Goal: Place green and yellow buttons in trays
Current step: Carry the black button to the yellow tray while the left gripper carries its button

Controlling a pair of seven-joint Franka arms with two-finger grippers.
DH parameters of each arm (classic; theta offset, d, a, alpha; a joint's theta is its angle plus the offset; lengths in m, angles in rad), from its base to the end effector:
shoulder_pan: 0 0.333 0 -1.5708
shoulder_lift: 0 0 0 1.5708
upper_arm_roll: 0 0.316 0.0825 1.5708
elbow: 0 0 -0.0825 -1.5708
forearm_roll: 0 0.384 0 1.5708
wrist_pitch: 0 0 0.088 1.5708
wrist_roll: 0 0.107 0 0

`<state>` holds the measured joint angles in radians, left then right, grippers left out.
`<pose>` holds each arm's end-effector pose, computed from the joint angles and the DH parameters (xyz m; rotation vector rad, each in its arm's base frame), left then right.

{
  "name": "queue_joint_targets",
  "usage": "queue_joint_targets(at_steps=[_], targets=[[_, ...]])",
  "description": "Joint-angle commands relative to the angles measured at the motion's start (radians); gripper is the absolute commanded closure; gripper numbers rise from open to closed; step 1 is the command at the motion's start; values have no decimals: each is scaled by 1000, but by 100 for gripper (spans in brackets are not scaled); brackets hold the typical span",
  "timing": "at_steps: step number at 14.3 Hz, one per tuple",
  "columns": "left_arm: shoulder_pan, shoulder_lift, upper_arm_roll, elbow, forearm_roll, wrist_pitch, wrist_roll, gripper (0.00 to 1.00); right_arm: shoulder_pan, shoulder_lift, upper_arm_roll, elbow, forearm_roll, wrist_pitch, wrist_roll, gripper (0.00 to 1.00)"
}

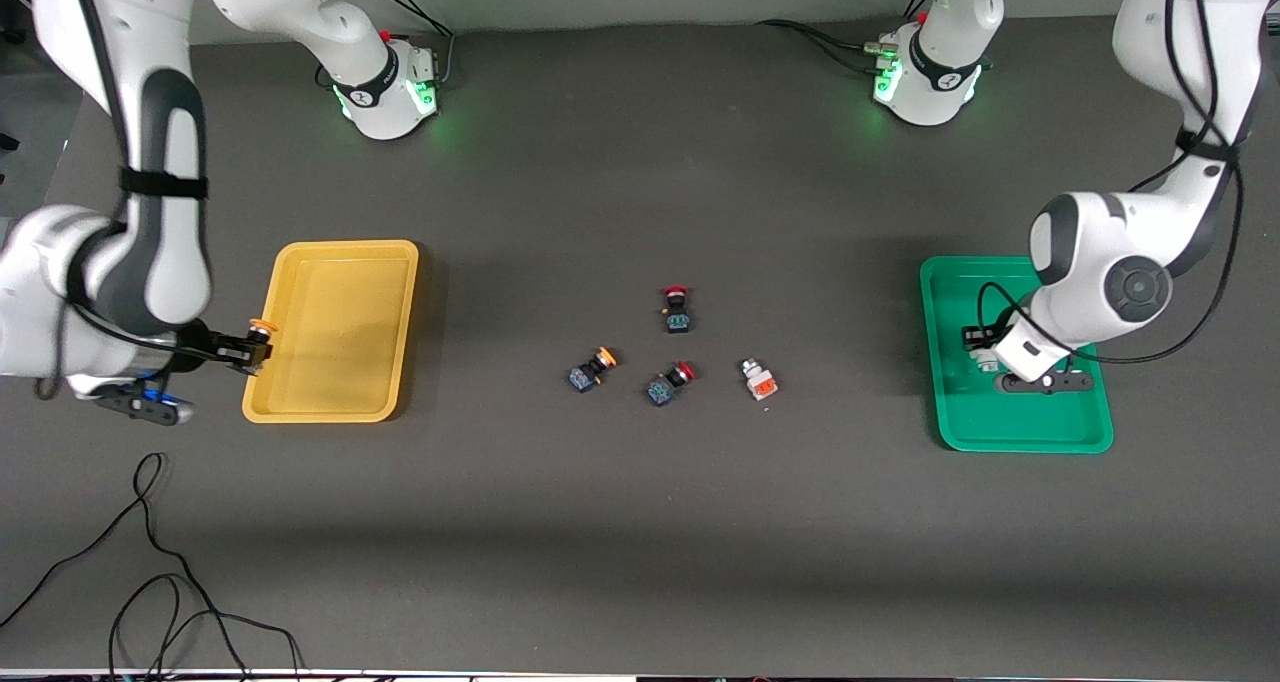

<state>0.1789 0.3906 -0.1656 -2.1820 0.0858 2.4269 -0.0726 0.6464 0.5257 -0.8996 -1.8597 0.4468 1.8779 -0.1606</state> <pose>0.5452 0.0058 0.1990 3.1260 0.0391 -0.2172 0.5906 -0.0843 0.3056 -3.0355 0.4357 0.4141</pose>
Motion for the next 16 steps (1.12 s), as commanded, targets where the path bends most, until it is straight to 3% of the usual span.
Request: queue_joint_targets(at_steps=[1, 2, 3, 4, 5, 6, 7, 10, 12, 14, 16], targets=[[7, -6, -2, -5, 12, 15, 8, 52, -21, 86, -4, 4, 102, 33, -124, 100], [7, -3, -2, 1, 12, 12, 10, 17, -21, 124, -4, 4, 133, 56, -149, 100], [7, 1, -2, 7, 12, 6, 10, 6, -21, 152, -4, 5, 151, 66, -181, 100], [8, -7, -2, 20, 12, -3, 11, 1, -21, 168, -2, 7, 164, 64, -200, 100], [7, -16, -2, 36, 12, -26, 7, 1, -19, 171, 1, 8, 165, 63, -201, 59], [7, -30, -2, 68, 12, -75, 7, 1, -19, 169, 5, 11, 165, 60, -203, 25], [8, -48, -2, 117, 12, -154, 13, 1, -19, 168, 5, 16, 167, 56, -200, 1], [7, -90, -6, 334, 6, -455, 19, 1, -8, 152, 5, 36, 167, 47, -183, 0], [1, -87, -8, 471, -1, -589, 22, 1, 4, 143, 7, 95, 165, -18, -127, 0], [-12, -88, -21, 534, -11, -632, 5, 1, 35, 152, 22, 178, 165, -81, -27, 0], [-38, -90, -55, 544, -31, -634, -54, 1, 38, 151, 109, 250, 167, -88, 132, 0]])
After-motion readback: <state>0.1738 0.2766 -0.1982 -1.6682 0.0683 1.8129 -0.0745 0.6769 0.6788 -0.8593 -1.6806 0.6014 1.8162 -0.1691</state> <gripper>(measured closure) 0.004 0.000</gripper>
